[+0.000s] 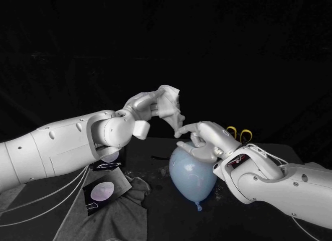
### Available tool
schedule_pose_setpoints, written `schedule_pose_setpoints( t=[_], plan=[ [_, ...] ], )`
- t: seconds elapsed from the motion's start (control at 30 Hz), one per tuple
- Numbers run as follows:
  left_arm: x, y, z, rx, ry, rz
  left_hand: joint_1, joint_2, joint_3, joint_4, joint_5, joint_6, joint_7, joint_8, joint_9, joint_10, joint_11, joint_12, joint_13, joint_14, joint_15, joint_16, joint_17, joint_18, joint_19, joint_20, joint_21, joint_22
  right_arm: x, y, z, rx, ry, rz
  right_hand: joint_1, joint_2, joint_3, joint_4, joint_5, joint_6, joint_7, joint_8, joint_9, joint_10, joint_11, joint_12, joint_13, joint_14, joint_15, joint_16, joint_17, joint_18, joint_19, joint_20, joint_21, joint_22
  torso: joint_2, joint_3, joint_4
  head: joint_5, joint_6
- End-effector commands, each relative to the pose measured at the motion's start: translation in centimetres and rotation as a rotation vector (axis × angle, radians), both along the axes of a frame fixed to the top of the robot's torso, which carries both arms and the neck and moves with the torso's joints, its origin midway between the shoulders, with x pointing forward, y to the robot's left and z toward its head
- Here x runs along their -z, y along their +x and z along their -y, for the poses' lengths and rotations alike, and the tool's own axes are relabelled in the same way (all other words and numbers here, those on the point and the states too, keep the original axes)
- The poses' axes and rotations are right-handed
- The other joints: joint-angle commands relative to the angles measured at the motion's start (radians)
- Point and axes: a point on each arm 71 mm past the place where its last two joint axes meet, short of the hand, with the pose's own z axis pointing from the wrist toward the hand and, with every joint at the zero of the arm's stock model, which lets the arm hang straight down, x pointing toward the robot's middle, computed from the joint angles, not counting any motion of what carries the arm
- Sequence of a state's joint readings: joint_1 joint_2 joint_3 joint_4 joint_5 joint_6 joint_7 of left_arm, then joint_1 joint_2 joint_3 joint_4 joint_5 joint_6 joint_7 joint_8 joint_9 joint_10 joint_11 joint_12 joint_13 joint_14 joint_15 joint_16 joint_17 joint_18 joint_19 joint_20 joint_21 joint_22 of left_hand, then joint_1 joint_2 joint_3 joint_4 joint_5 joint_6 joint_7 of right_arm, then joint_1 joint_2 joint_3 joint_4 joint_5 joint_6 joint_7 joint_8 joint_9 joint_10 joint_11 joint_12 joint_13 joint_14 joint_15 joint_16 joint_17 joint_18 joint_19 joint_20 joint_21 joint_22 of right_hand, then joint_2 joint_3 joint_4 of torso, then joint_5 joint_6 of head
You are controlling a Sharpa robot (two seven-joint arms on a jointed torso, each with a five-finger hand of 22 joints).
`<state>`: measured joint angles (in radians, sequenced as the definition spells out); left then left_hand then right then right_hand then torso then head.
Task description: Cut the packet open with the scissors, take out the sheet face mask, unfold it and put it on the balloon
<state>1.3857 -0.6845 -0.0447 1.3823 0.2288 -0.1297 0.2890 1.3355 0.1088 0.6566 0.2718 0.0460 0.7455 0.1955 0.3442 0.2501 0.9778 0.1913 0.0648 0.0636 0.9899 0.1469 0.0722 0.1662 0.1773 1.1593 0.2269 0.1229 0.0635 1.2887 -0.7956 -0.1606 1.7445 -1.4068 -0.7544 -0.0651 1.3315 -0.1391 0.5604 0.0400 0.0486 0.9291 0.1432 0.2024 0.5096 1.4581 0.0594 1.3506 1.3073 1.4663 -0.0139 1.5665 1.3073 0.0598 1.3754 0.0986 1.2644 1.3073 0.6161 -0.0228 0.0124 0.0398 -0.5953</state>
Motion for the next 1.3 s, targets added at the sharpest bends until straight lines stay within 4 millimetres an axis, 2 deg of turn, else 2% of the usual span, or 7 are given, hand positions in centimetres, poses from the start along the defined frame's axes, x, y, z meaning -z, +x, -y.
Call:
schedule_pose_setpoints(
  t=[0.03,0.3,0.63,0.9,1.3],
  plan=[
    [-0.2,0.0,0.3,0.002,0.025,0.006,0.004,-0.001,-0.005,0.003,0.003,-0.007,0.042,0.001,-0.001,-0.008,0.000,-0.004,-0.001,-0.009,-0.001,-0.003,-0.001,0.006,-0.007,0.002,-0.005,0.000,-0.9,0.4,0.1,0.043,0.070,0.064,0.000,0.004,0.008,0.001,0.005,-0.008,0.010,-0.018,-0.010,0.006,0.006,0.008,0.147,0.105,0.010,0.004,0.264,0.013,0.010,0.002,0.007,0.068,0.000,-0.0004,0.0004,-0.002,0.003],
    [-0.1,-0.1,0.5,0.003,0.031,0.003,0.004,0.000,-0.005,0.003,0.003,-0.009,0.043,0.003,-0.001,-0.011,0.001,-0.003,-0.001,-0.014,0.001,-0.004,-0.002,0.006,-0.017,0.004,-0.013,-0.001,-1.2,1.3,-1.0,0.051,0.063,0.070,-0.013,0.005,0.014,0.008,0.003,-0.047,0.032,-0.073,-0.049,0.001,0.025,0.004,0.142,0.105,0.027,0.004,0.264,0.014,0.007,0.015,0.000,0.067,0.001,0.0003,0.0003,-0.001,0.004],
    [-0.1,-0.2,0.7,0.009,0.030,0.001,0.005,0.000,-0.005,0.002,0.003,-0.008,0.043,0.004,-0.001,-0.011,0.001,-0.003,-0.001,-0.015,0.002,-0.004,-0.002,0.005,-0.021,0.005,-0.016,-0.001,-0.8,2.7,-1.6,0.095,0.022,0.069,-0.016,0.004,0.016,0.009,0.002,-0.093,0.030,-0.119,-0.086,-0.007,0.025,-0.006,0.134,0.105,0.028,0.004,0.264,0.016,0.003,0.020,-0.007,0.066,0.002,0.0000,-0.0006,-0.001,0.001],
    [-0.2,-0.3,0.9,0.020,0.026,0.001,0.006,0.000,-0.005,0.001,0.003,-0.008,0.044,0.005,-0.001,-0.011,0.001,-0.002,0.000,-0.015,0.002,-0.004,-0.003,0.006,-0.022,0.006,-0.017,-0.001,-0.5,3.4,-1.9,0.124,0.000,0.060,-0.017,0.003,0.015,0.011,0.002,-0.114,0.029,-0.132,-0.100,-0.011,0.024,-0.012,0.130,0.105,0.028,0.004,0.264,0.017,0.002,0.020,-0.011,0.065,0.001,0.0003,-0.0005,-0.002,0.000],
    [-0.3,-0.6,1.5,0.039,0.013,-0.001,0.007,0.000,-0.005,0.001,0.003,-0.008,0.044,0.005,-0.001,-0.012,0.002,-0.002,0.000,-0.015,0.002,-0.004,-0.003,0.006,-0.023,0.006,-0.018,-0.001,0.0,4.0,-2.5,0.149,-0.064,0.025,-0.022,0.003,0.011,0.014,0.001,-0.114,0.030,-0.133,-0.102,-0.014,0.026,-0.015,0.128,0.105,0.028,0.004,0.264,0.018,-0.002,0.020,-0.016,0.062,0.000,0.0002,-0.0007,-0.003,-0.002]
  ],
)
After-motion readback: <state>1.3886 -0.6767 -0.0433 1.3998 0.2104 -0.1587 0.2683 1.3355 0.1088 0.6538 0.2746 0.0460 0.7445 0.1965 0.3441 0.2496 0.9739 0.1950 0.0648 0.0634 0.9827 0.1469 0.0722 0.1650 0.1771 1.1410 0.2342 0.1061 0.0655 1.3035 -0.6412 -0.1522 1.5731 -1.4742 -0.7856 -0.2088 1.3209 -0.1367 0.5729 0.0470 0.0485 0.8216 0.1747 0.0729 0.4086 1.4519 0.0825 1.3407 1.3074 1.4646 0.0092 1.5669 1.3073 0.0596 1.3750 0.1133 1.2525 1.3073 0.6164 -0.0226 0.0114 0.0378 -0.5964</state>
